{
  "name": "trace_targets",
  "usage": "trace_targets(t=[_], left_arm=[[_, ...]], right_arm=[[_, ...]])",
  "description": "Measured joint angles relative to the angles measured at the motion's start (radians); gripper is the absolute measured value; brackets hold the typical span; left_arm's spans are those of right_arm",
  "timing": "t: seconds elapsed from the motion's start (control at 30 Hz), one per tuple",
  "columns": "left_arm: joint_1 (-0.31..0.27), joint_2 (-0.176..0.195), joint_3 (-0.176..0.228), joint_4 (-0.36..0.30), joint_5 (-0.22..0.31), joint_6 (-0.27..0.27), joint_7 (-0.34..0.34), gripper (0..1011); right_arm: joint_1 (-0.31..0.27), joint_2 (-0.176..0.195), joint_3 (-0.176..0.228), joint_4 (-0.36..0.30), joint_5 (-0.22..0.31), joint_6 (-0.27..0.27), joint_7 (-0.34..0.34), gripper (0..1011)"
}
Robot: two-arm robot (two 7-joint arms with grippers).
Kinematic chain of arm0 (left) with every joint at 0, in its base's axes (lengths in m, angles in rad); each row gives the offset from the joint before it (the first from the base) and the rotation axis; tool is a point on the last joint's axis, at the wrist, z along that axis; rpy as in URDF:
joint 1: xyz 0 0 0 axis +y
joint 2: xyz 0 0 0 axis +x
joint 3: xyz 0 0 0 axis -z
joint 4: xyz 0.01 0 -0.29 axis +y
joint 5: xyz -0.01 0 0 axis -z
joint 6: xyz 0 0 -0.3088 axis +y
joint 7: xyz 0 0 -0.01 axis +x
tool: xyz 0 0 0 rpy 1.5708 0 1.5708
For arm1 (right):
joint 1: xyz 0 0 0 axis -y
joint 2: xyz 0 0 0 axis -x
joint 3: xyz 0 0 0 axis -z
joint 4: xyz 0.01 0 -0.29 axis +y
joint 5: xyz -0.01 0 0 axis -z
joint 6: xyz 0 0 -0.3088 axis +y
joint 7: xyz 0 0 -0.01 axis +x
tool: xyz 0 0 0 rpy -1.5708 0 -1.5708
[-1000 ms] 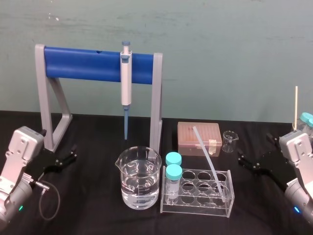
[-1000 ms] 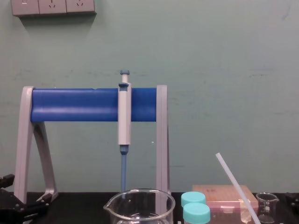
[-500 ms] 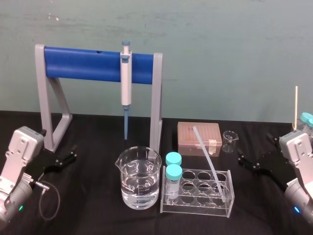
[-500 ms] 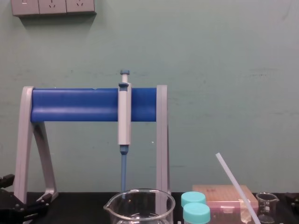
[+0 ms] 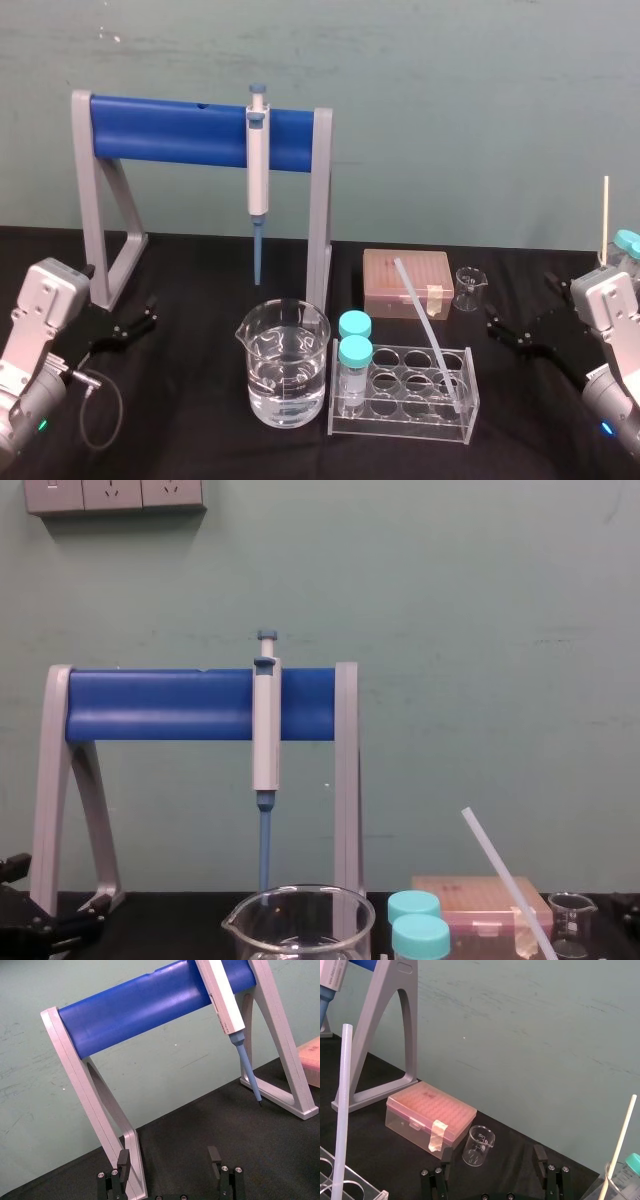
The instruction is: Pick up the stirring rod with one hand, then place it down.
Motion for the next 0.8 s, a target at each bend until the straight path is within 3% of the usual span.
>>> trace_targets(t=[0.8], left_arm=[[0.0, 0.0, 0.0, 0.0, 0.0, 0.0, 0.0, 1000]], right_arm=[[0.0, 0.0, 0.0, 0.0, 0.0, 0.0, 0.0, 1003]])
